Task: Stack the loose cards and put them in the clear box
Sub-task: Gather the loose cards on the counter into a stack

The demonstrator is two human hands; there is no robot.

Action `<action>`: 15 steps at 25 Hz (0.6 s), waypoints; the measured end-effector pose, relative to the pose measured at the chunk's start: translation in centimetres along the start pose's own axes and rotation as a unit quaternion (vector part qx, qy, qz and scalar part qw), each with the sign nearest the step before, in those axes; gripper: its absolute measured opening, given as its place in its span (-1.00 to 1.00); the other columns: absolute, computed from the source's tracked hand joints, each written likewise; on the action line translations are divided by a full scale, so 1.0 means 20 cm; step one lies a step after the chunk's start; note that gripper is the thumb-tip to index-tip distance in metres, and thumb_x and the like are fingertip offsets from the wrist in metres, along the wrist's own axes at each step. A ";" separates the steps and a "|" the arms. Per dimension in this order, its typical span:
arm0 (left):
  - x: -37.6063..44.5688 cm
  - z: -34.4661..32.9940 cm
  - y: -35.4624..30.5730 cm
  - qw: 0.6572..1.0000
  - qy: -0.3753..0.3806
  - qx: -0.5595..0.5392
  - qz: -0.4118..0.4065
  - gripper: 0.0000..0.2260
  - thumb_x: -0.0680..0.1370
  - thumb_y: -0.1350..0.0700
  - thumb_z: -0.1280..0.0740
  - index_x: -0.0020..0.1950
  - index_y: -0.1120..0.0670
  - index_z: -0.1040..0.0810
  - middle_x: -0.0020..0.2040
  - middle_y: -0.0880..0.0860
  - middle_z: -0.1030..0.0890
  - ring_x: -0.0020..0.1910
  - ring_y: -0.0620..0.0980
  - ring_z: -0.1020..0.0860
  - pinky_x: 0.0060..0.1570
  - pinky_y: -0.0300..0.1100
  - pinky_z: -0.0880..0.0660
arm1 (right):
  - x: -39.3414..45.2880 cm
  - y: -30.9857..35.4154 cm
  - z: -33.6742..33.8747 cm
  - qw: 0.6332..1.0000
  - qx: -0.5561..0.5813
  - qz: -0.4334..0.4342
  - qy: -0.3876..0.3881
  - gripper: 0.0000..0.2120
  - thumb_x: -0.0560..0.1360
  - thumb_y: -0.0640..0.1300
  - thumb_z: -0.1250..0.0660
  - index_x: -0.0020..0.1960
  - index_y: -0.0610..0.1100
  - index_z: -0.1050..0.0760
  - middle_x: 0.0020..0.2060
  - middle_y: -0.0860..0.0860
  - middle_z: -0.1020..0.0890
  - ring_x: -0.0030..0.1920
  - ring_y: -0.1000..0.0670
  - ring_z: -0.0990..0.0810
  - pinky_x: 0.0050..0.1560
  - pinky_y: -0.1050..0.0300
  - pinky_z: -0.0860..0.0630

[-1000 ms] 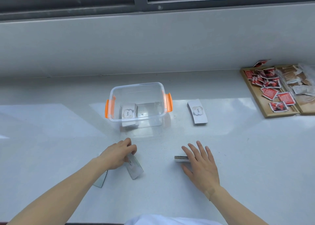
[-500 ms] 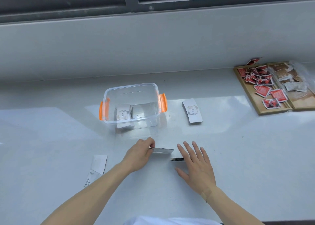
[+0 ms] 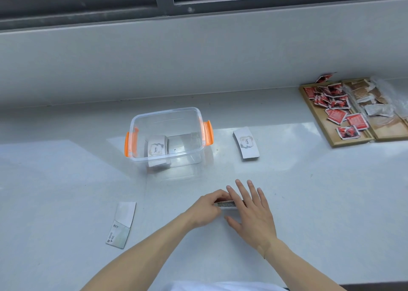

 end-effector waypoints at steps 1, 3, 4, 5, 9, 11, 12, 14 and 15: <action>0.00 -0.01 0.00 1.000 0.006 -0.006 0.003 -0.48 0.36 0.32 -0.17 0.23 -0.07 -0.54 0.25 -0.13 -0.59 0.31 -0.20 -0.48 0.31 -0.22 -0.38 | 0.00 0.00 0.00 1.000 -0.003 0.000 -0.001 -0.22 0.43 0.22 -0.32 0.55 0.07 -0.08 0.56 0.00 -0.13 0.55 -0.14 -0.02 0.47 -0.18 -0.04; 0.00 -0.04 -0.01 1.000 0.004 -0.016 0.008 -0.49 0.33 0.26 -0.22 0.25 -0.06 -0.51 0.26 -0.13 -0.58 0.31 -0.18 -0.47 0.31 -0.20 -0.39 | 0.00 0.00 0.00 1.000 -0.006 -0.001 -0.006 -0.22 0.43 0.21 -0.32 0.54 0.03 -0.11 0.55 -0.02 -0.16 0.55 -0.15 -0.02 0.47 -0.19 -0.06; 0.01 -0.07 -0.02 1.000 0.000 -0.025 0.011 -0.49 0.34 0.27 -0.24 0.26 -0.05 -0.50 0.26 -0.13 -0.57 0.31 -0.18 -0.47 0.31 -0.19 -0.40 | 0.00 0.01 0.00 1.000 -0.009 -0.001 -0.009 -0.22 0.43 0.20 -0.32 0.54 -0.01 -0.12 0.55 -0.03 -0.17 0.55 -0.15 -0.02 0.46 -0.19 -0.06; 0.01 -0.09 -0.03 0.999 -0.004 -0.031 0.014 -0.49 0.35 0.29 -0.26 0.27 -0.04 -0.49 0.27 -0.12 -0.56 0.31 -0.18 -0.47 0.31 -0.19 -0.40 | 0.00 0.01 0.00 1.000 -0.011 -0.002 -0.011 -0.21 0.43 0.20 -0.32 0.54 -0.05 -0.13 0.55 -0.04 -0.18 0.55 -0.15 -0.03 0.46 -0.19 -0.06; 0.04 -0.15 -0.06 0.999 -0.032 -0.017 0.013 -0.49 0.33 0.32 -0.25 0.26 0.03 -0.48 0.24 -0.01 -0.55 0.26 -0.07 -0.49 0.27 -0.14 -0.44 | 0.00 0.01 -0.01 1.000 -0.019 -0.007 -0.014 -0.11 0.36 0.17 -0.40 0.54 -0.15 -0.13 0.53 -0.06 -0.22 0.55 -0.14 -0.04 0.46 -0.21 -0.05; 0.05 -0.16 -0.07 0.999 -0.052 -0.003 0.012 -0.51 0.33 0.34 -0.24 0.23 0.06 -0.49 0.20 0.04 -0.57 0.23 -0.02 -0.51 0.25 -0.08 -0.47 | 0.00 0.02 0.00 0.999 -0.033 -0.004 -0.018 -0.12 0.36 0.17 -0.39 0.53 -0.18 -0.15 0.52 -0.07 -0.24 0.55 -0.15 -0.04 0.47 -0.27 -0.01; 0.05 -0.16 -0.07 0.998 -0.062 0.001 0.014 -0.52 0.33 0.36 -0.23 0.22 0.06 -0.50 0.19 0.05 -0.58 0.21 0.00 -0.52 0.24 -0.07 -0.47 | 0.01 0.02 -0.01 0.999 -0.045 -0.001 -0.018 -0.14 0.36 0.17 -0.36 0.52 -0.20 -0.17 0.52 -0.09 -0.25 0.55 -0.16 -0.04 0.47 -0.30 0.02; 0.06 -0.16 -0.07 0.997 -0.075 0.003 0.014 -0.52 0.34 0.38 -0.21 0.21 0.07 -0.51 0.19 0.05 -0.58 0.21 0.00 -0.52 0.25 -0.07 -0.47 | 0.01 0.01 -0.01 0.998 -0.058 0.005 -0.016 -0.19 0.38 0.19 -0.28 0.50 -0.21 -0.20 0.51 -0.10 -0.26 0.54 -0.17 -0.05 0.47 -0.32 0.05; 0.06 -0.16 -0.06 0.997 -0.076 0.007 0.013 -0.51 0.34 0.38 -0.21 0.22 0.07 -0.51 0.19 0.05 -0.58 0.22 0.00 -0.52 0.25 -0.08 -0.46 | 0.02 0.01 -0.01 0.998 -0.058 0.007 -0.016 -0.21 0.40 0.19 -0.24 0.49 -0.21 -0.22 0.51 -0.10 -0.28 0.54 -0.17 -0.06 0.47 -0.30 0.04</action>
Point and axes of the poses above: each hand's wrist, its own x-axis towards the middle knuckle, its own z-axis out of the back of the hand, y = z × x, the point moved 3 cm from there along x, towards the middle knuckle
